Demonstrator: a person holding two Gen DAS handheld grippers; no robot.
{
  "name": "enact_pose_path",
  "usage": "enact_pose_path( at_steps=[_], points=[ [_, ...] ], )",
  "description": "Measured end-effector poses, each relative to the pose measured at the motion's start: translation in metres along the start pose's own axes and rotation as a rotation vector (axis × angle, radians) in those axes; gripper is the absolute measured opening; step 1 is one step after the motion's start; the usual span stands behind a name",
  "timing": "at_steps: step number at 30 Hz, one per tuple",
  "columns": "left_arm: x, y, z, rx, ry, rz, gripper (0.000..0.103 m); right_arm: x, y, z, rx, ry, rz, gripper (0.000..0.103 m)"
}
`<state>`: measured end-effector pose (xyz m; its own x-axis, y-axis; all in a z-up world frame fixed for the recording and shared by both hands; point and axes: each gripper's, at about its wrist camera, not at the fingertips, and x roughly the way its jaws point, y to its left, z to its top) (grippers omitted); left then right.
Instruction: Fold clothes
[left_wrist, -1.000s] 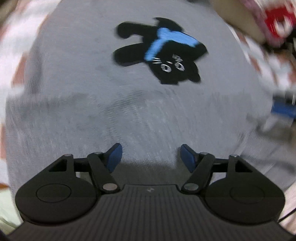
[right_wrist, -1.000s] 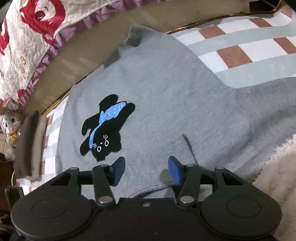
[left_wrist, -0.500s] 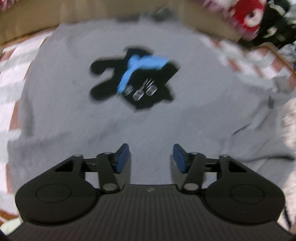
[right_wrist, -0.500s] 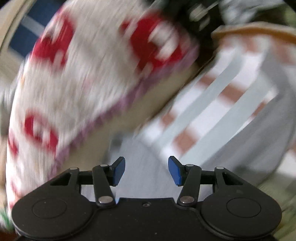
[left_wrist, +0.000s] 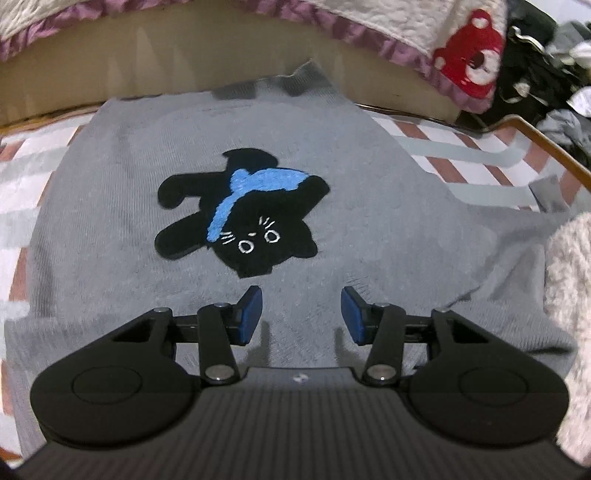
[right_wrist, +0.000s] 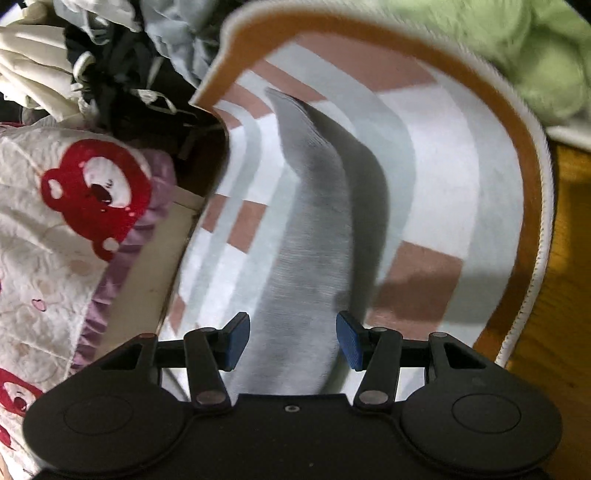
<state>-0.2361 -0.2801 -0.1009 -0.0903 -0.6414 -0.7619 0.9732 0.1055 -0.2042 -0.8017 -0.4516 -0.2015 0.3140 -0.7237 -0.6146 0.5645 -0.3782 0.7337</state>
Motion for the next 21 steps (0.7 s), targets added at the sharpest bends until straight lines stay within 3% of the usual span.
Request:
enact_pose_path(
  at_steps=[8,10,11,13,16,21],
  points=[
    [0.022,0.015,-0.011,-0.174,0.077,0.042,0.047,0.033,-0.009,0.015,-0.143,-0.086,-0.072,0.064],
    [0.023,0.018,-0.010,-0.183,0.073,0.047,0.047,0.044,-0.011,0.019,-0.161,-0.089,-0.026,0.063],
    [0.023,0.020,-0.010,-0.190,0.069,0.048,0.047,0.048,-0.010,0.021,-0.171,-0.094,-0.006,0.054],
    [0.022,0.025,-0.009,-0.215,0.060,0.042,0.047,0.051,-0.002,0.022,-0.192,-0.101,0.028,0.046],
    [0.020,0.027,-0.009,-0.230,0.053,0.040,0.047,0.045,0.023,0.020,-0.213,-0.092,0.090,0.017],
    [0.017,0.027,-0.007,-0.229,0.041,0.039,0.047,0.034,0.066,0.017,-0.248,-0.077,0.194,0.008]
  ],
)
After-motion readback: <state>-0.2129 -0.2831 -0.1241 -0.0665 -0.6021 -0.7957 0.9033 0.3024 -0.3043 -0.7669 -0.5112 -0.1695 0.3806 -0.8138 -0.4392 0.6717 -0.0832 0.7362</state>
